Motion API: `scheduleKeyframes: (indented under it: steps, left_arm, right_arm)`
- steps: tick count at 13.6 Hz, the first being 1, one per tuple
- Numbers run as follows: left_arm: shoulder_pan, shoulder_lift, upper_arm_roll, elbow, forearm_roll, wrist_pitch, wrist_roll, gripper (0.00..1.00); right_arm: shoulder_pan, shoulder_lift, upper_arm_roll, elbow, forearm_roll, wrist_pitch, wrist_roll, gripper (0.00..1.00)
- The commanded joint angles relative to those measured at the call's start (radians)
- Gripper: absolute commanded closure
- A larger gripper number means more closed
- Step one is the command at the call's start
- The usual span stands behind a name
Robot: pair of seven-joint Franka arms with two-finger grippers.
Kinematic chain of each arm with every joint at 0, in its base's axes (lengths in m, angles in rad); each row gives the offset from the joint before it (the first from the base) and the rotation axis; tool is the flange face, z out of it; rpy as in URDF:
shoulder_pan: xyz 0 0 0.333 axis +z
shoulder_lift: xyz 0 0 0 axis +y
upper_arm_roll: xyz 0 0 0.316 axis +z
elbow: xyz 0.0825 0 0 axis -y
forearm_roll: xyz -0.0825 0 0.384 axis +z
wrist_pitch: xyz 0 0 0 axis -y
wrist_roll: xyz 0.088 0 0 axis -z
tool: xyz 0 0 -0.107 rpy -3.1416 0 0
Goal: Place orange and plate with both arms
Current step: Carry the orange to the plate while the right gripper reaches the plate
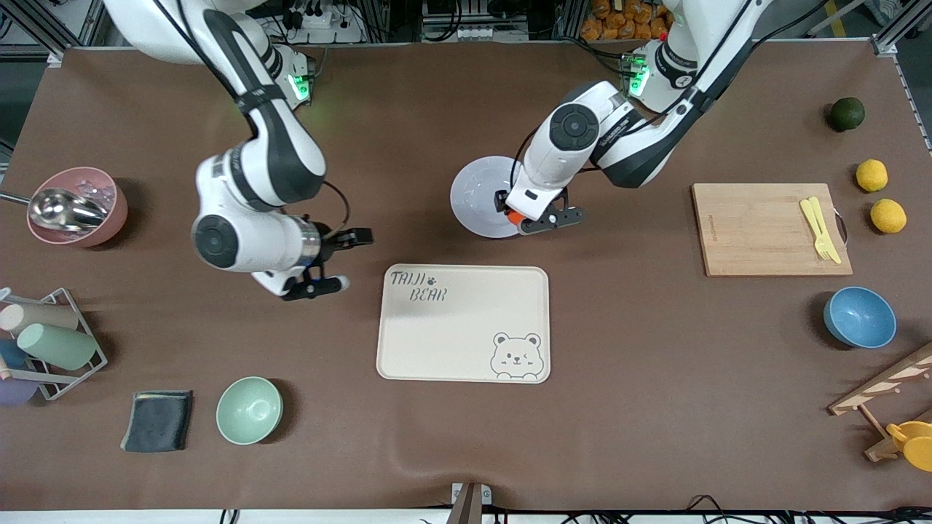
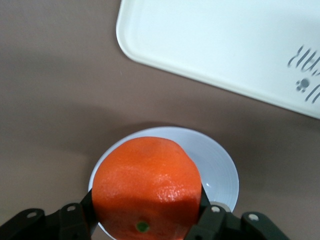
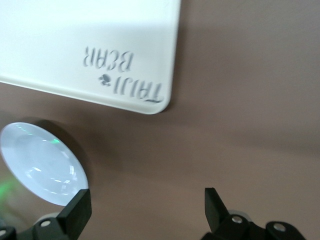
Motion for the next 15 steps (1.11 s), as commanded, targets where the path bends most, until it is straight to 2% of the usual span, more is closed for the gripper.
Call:
scheduleKeyframes:
  steps: [1,4,8,11,12,15]
  left_arm:
    - [-0.035,0.047,0.006,0.008,-0.004,-0.020,-0.061,0.78]
    - [-0.067,0.052,0.006,-0.009,-0.002,-0.020,-0.127,0.78]
    - [-0.101,0.080,0.007,-0.011,0.001,-0.017,-0.163,0.77]
    - [-0.102,0.096,0.009,-0.009,0.006,-0.010,-0.164,0.77]
    - [-0.103,0.115,0.009,-0.009,0.016,-0.008,-0.164,0.77]
    - [-0.109,0.156,0.009,-0.003,0.075,-0.007,-0.193,0.74]
  right_arm:
    - [0.060,0.064,-0.009,-0.018,0.137,0.066,-0.022,0.00]
    - [0.167,0.146,-0.009,-0.026,0.233,0.176,-0.022,0.00]
    - [0.279,0.149,-0.009,-0.130,0.426,0.265,-0.099,0.00]
    - [0.221,0.154,-0.010,-0.180,0.562,0.255,-0.343,0.00]
    - [0.179,0.160,-0.009,-0.188,0.565,0.249,-0.404,0.00]
    - [0.163,0.155,-0.007,-0.205,0.577,0.186,-0.428,0.00]
